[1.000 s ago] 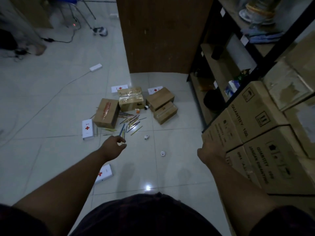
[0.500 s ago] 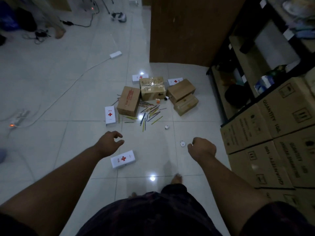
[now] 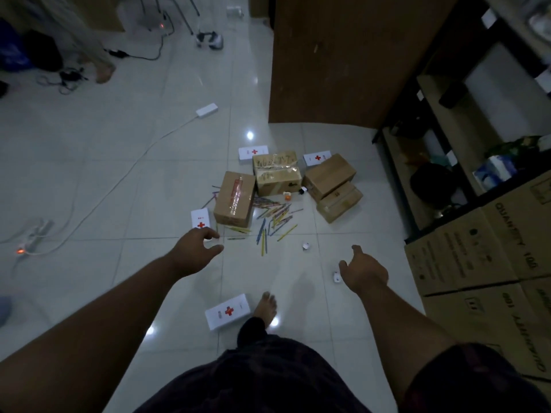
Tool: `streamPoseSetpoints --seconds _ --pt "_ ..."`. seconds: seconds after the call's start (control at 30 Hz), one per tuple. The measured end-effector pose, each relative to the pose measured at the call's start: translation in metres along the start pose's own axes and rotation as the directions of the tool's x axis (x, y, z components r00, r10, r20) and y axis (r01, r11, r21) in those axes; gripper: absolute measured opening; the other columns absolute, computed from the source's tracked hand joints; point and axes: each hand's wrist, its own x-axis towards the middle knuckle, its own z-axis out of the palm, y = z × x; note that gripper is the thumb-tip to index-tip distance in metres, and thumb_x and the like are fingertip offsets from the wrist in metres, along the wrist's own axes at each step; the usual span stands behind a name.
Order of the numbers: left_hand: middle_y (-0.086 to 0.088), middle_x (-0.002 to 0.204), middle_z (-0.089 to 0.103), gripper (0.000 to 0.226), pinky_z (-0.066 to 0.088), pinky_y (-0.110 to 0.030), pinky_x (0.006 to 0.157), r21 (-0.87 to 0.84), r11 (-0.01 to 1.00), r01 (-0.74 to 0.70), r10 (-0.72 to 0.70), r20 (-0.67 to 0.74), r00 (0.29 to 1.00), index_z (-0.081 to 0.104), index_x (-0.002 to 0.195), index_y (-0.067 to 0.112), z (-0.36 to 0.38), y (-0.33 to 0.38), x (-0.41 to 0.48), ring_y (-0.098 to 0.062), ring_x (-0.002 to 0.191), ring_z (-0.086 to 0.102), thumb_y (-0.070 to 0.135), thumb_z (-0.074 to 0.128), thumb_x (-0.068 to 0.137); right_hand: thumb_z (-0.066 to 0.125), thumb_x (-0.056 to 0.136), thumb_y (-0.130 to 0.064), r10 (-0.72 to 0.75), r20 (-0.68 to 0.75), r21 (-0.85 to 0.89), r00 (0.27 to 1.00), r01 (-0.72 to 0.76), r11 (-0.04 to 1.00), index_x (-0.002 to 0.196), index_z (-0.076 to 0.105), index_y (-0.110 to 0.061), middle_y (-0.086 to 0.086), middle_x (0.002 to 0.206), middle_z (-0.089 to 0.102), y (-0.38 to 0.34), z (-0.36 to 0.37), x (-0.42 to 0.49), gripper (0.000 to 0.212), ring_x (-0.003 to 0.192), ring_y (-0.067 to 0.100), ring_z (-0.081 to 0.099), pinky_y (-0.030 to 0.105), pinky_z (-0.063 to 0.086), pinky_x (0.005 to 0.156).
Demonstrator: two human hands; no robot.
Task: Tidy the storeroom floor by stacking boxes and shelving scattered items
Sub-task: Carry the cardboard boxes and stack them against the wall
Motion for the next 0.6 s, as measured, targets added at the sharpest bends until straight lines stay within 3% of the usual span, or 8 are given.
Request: streamPoseSetpoints --seconds 0.23,0.4,0.5,0.6 --pt "-0.004 0.122 0.064 0.03 0.039 -0.028 0.086 0.002 1.0 0.014 -0.014 -0.082 0.997 0.067 0.119 0.018 -0.074 -0.012 0.093 -0.012 0.102 0.051 0.03 0.072 0.092 0.042 0.1 -0.054 -0.055 0.012 0.058 0.998 0.054 0.997 0.157 0.026 -0.023 0.011 0.142 0.056 -0.107 -0.041 0.083 0.067 0.126 0.034 0.056 0.042 0.048 0.096" --pt "-0.004 0.121 0.064 0.031 0.041 -0.03 0.089 -0.02 0.999 0.037 -0.038 -0.057 0.998 0.067 0.121 0.016 -0.104 -0.027 0.143 -0.019 0.112 0.057 0.03 0.072 0.093 0.045 0.101 -0.053 -0.085 0.003 0.107 0.996 0.084 0.991 0.158 0.026 -0.023 0.011 0.144 0.055 -0.172 -0.064 0.109 0.068 0.128 0.035 0.056 0.042 0.049 0.097" --pt "-0.002 0.114 0.063 0.032 0.04 -0.029 0.085 -0.005 1.0 -0.026 0.026 -0.037 0.999 0.067 0.121 0.013 -0.133 -0.032 0.183 -0.022 0.107 0.059 0.028 0.072 0.093 0.049 0.099 -0.054 -0.031 0.002 0.174 1.0 0.03 0.984 0.159 0.024 -0.026 0.012 0.147 0.053 -0.205 -0.07 0.122 0.071 0.131 0.036 0.053 0.044 0.05 0.099" --pt "-0.007 0.125 0.063 0.036 0.041 -0.031 0.091 0.018 0.996 -0.089 0.089 -0.022 0.996 0.066 0.124 0.015 -0.173 -0.044 0.233 -0.023 0.116 0.057 0.033 0.071 0.093 0.052 0.097 -0.055 0.039 -0.002 0.241 0.999 -0.037 0.97 0.159 0.023 -0.025 0.014 0.15 0.049 -0.237 -0.077 0.134 0.075 0.133 0.039 0.049 0.045 0.048 0.102"
